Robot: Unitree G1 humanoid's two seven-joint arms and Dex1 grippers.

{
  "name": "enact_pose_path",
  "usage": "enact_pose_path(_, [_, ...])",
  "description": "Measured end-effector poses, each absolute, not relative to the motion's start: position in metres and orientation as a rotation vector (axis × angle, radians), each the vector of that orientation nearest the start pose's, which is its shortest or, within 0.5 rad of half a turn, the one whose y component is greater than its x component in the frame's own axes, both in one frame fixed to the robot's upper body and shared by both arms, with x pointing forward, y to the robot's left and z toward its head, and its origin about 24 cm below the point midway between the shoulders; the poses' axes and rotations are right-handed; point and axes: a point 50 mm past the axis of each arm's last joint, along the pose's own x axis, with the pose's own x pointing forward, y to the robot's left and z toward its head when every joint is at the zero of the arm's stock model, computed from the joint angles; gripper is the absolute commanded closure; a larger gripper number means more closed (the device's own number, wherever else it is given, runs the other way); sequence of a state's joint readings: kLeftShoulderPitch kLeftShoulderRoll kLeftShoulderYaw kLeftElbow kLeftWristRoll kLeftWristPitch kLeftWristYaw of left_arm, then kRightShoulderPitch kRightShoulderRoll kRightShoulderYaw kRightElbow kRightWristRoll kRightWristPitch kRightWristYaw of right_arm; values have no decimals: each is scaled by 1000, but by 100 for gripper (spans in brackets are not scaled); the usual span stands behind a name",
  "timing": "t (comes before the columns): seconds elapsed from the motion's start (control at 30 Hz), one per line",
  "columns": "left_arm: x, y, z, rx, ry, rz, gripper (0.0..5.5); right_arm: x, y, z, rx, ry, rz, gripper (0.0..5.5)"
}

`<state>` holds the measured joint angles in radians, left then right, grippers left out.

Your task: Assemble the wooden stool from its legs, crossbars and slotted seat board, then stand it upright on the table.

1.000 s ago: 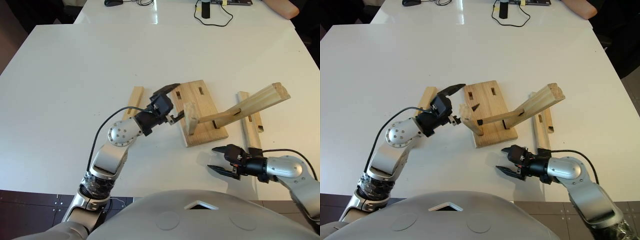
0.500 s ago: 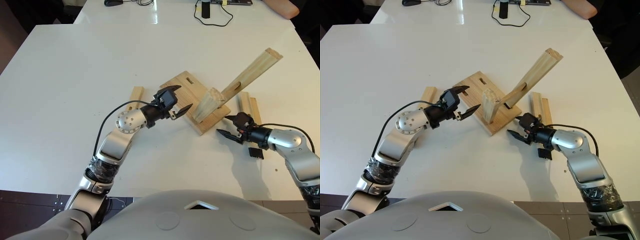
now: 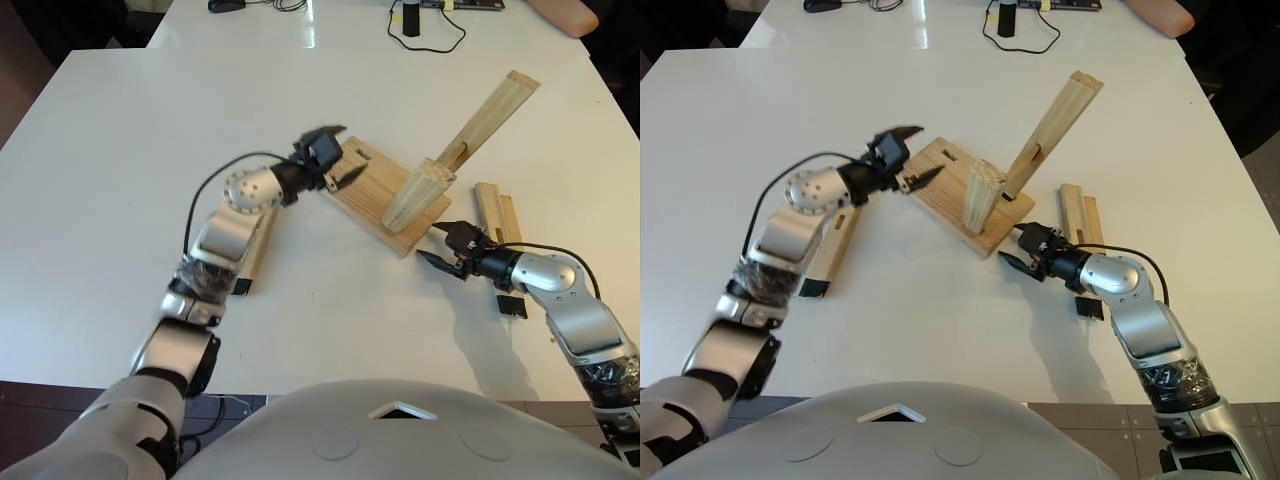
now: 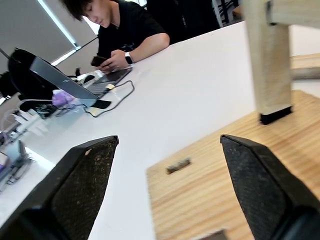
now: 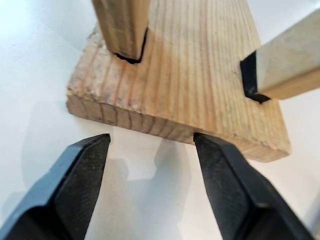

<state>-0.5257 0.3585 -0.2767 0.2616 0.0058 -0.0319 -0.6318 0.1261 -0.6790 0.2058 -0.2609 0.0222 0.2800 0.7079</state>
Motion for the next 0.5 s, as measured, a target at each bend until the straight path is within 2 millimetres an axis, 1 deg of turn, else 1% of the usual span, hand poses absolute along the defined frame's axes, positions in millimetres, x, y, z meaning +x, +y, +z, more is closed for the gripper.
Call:
enact_pose_path(0.1, [349, 116, 120, 648, -159, -873, 170, 197, -185, 40, -546, 434, 905, 241])
enact_pose_path(0.17, [359, 117, 118, 735, -170, -886, 170, 195, -181, 40, -551, 426, 921, 241])
enact_pose_path(0.23, [363, 118, 111, 824, -162, -915, 170, 192, -177, 40, -554, 421, 938, 241])
enact_pose_path(0.3, [362, 120, 93, 977, -124, -994, 170, 182, -169, 39, -544, 428, 991, 241])
enact_pose_path(0.37, [353, 126, 72, 1119, -84, -1104, 170, 170, -162, 40, -537, 436, 1056, 241])
enact_pose_path(0.4, [351, 128, 71, 1141, -107, -1120, 170, 166, -161, 41, -534, 444, 1069, 241])
enact_pose_path(0.5, [350, 134, 74, 1241, -139, -1177, 170, 158, -158, 42, -525, 463, 1086, 241])
